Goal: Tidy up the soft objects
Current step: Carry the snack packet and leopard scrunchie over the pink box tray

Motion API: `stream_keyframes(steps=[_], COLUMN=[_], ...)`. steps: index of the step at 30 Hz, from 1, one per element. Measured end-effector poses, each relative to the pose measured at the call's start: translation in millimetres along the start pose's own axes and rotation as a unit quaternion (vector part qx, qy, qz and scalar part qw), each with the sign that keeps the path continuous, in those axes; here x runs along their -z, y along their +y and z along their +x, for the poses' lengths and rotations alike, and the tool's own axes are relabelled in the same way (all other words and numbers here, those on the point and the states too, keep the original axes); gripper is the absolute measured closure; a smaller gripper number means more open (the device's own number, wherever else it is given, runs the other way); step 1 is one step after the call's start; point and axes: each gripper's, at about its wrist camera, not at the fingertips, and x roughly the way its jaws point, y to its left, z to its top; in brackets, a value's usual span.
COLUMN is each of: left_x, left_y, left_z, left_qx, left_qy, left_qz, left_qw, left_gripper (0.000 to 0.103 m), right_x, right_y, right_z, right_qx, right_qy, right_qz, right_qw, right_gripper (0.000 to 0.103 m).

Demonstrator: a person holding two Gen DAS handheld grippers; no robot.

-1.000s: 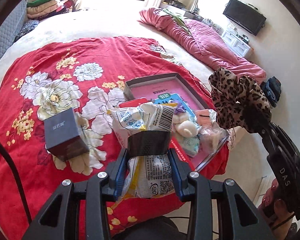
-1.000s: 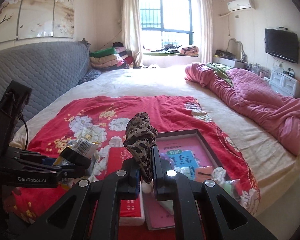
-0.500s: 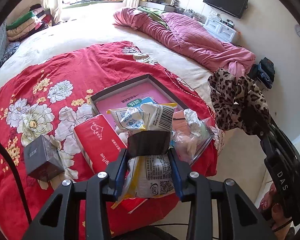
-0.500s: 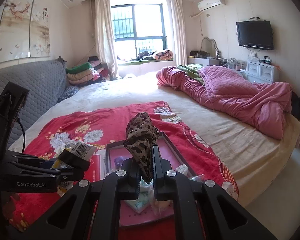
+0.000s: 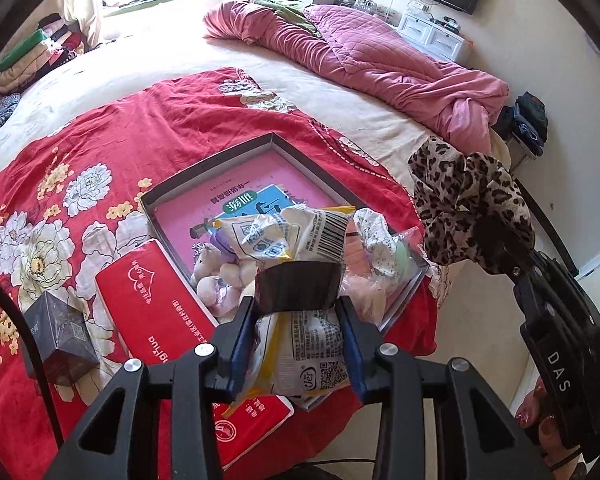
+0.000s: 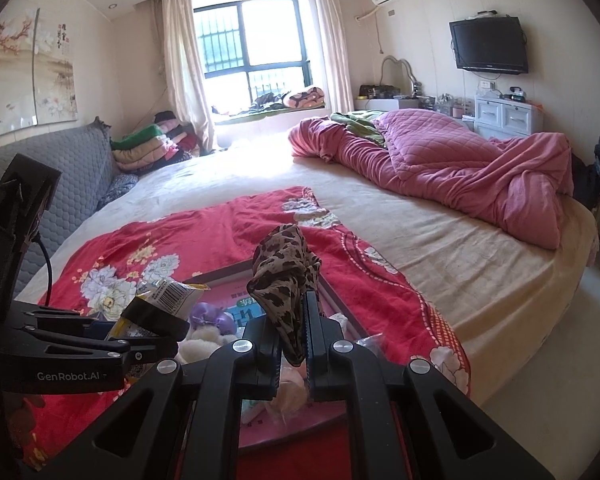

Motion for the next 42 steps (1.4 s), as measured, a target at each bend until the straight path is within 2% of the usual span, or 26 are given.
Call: stream_keyframes(steps=[15, 19, 23, 30, 34, 42], left_x=[-23, -24, -26, -29, -32, -37], left_y=[2, 4, 5, 6, 6, 5], left_z=[50, 58, 64, 71, 75, 82], left_qx=[0.013, 0.008, 0.010, 0.006, 0.006, 0.003], left_qy=[0.035, 0.041, 0.046, 0.049, 0.051, 0.062], left_qz=[0.008, 0.012, 0.012, 0.016, 0.015, 0.019], left_qw=[0.9993, 0.9990, 0.9988, 0.9987, 0.9986, 0.9979], left_gripper=[0.063, 0.063, 0.063, 0.063, 0.063, 0.062], right_x=[7, 7, 10, 18, 22, 33], right_y=[-11, -9, -8, 1, 0, -3], right_z=[36, 46, 58, 77, 85, 100], right_qx=[0.022, 0.050, 0.047, 0.069, 0.049, -0.035], right_qy=[0.025, 0.024, 0.035, 0.053, 0.067, 0.103], right_qz=[-0.002, -0.021, -0.027, -0.062, -0.059, -0.015], right_qw=[0.999, 0.998, 0.998, 0.994, 0.995, 0.994], right_gripper=[0.093, 0.091, 0.091, 0.091, 0.091, 0.089])
